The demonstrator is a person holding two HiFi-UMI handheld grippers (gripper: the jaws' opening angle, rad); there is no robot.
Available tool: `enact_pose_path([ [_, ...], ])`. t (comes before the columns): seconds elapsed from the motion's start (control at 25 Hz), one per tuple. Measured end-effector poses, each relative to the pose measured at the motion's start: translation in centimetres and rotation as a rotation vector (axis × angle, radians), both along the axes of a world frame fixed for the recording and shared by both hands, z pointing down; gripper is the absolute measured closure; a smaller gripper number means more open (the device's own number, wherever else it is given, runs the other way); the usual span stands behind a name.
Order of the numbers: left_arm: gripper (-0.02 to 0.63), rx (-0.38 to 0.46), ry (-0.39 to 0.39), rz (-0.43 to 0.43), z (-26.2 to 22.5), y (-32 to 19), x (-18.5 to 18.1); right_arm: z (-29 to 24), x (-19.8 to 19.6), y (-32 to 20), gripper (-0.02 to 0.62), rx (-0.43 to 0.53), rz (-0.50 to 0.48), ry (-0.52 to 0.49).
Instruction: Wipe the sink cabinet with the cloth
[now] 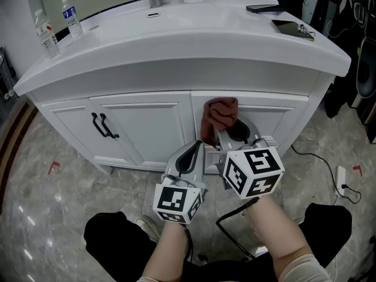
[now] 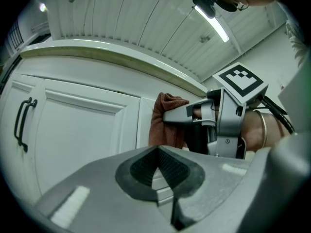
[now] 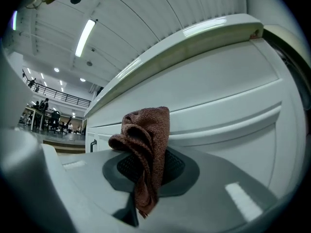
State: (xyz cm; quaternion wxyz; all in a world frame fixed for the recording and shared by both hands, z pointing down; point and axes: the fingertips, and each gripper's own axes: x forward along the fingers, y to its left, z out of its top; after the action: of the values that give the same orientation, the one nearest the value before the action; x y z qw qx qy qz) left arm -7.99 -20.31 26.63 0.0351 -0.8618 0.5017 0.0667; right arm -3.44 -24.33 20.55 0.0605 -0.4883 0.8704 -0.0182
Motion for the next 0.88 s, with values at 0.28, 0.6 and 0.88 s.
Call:
enact_pose_path([
  [0.28,0.604,0.007,0.029,0.031,-0.8,0.6,2.1,0.8,5.5,-0.1,0.515,-0.037,0.095,0.016],
  [0.6,0.604,0.016,-0.029,0.083,-0.3,1.5,5.6,0.1,10.6,0.6,0.515,-0.030,0.147,0.015],
  [0.88,0.606,0.007,-0.050,0.116,0.2,1.7,7.9,-0.5,15.5,1.0,0.514,-0.018,0.234,-0.002],
])
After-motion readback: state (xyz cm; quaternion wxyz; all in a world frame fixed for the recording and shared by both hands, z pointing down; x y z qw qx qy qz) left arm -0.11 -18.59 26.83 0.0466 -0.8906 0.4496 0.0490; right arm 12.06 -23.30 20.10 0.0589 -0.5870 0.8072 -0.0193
